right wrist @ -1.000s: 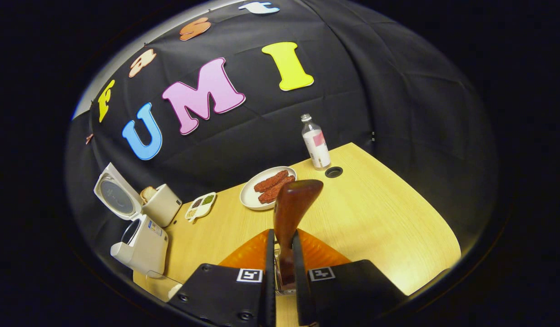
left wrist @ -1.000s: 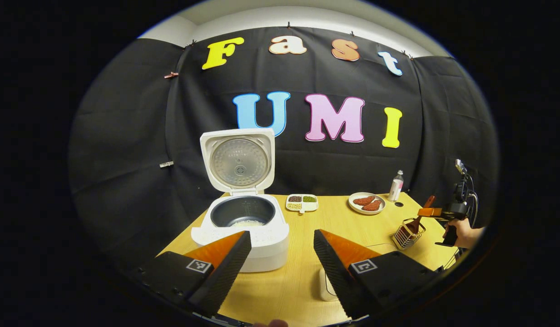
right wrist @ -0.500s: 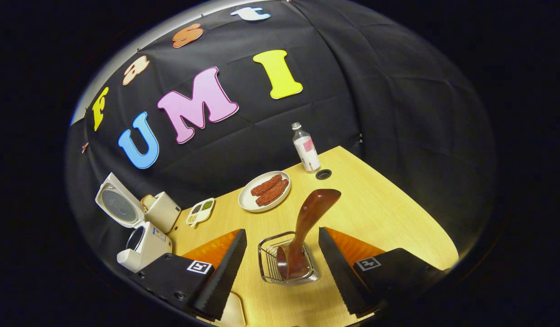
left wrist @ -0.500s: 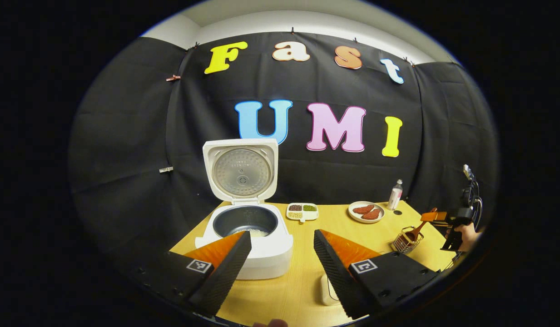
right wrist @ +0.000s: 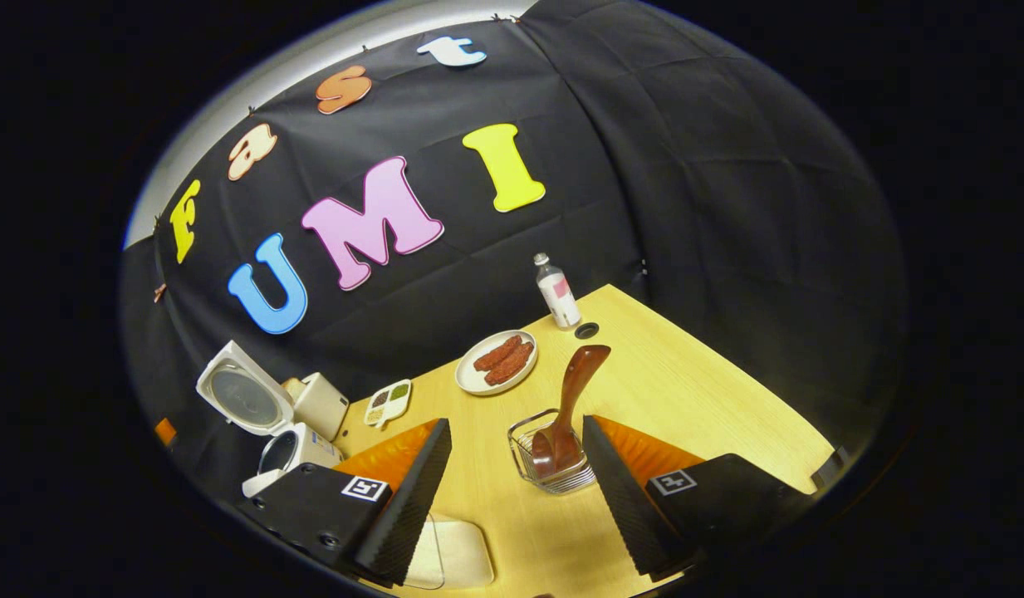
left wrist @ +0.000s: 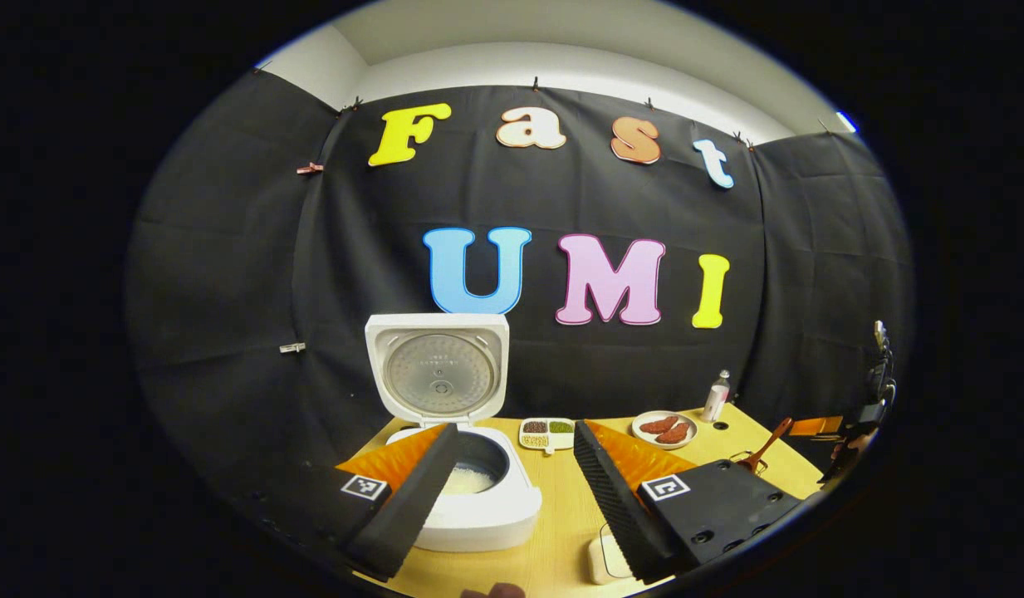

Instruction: Close the left gripper, press the button to open the rice cooker; take a wooden spoon from the chopstick holder with the right hand, scoop a spoonful of rice and pour it into the rice cooker, then put the wooden spoon back into the chopstick holder.

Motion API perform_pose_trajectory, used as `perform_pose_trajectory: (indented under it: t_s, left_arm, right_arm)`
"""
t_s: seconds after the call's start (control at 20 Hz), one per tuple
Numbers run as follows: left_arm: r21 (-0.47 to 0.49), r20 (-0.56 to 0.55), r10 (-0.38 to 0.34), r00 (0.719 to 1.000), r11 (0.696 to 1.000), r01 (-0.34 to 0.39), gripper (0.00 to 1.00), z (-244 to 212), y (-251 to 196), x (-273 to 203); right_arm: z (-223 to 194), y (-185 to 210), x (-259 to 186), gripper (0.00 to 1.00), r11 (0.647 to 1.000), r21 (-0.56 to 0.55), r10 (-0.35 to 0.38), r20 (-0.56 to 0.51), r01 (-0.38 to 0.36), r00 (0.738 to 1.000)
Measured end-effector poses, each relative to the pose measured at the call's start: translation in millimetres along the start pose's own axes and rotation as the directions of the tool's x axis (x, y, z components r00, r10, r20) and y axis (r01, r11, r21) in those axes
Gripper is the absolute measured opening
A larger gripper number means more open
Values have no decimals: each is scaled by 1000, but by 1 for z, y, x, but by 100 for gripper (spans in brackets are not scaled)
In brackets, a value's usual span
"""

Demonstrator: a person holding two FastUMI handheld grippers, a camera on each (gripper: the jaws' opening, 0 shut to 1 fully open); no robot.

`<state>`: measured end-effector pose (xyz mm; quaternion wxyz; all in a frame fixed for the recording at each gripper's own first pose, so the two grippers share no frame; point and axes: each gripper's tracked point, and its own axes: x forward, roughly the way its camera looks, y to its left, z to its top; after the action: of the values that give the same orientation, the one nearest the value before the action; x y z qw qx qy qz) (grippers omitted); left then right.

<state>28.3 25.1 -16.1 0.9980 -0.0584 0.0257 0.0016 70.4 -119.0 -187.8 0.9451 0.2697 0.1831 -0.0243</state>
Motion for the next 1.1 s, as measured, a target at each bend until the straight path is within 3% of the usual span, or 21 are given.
perform_pose_trajectory:
  t_s: [0.25,0.65,0.9,1.1]
  left_arm:
    - [10,73,37,997,999,-38,95,50,31,30]
    - [32,142,84,986,996,-89,95,112,77,94]
    - [34,142,97,985,994,-103,94,131,99,146]
    - [88,138,110,984,989,-123,95,136,111,193]
  right_arm:
    - [15,16,-38,98,999,-41,4,55,-1,998]
    - [18,45,-83,98,978,-209,16,78,1,997]
    - [11,59,-98,98,971,-238,17,69,0,997]
    - [10,71,-110,98,971,-241,20,71,-2,997]
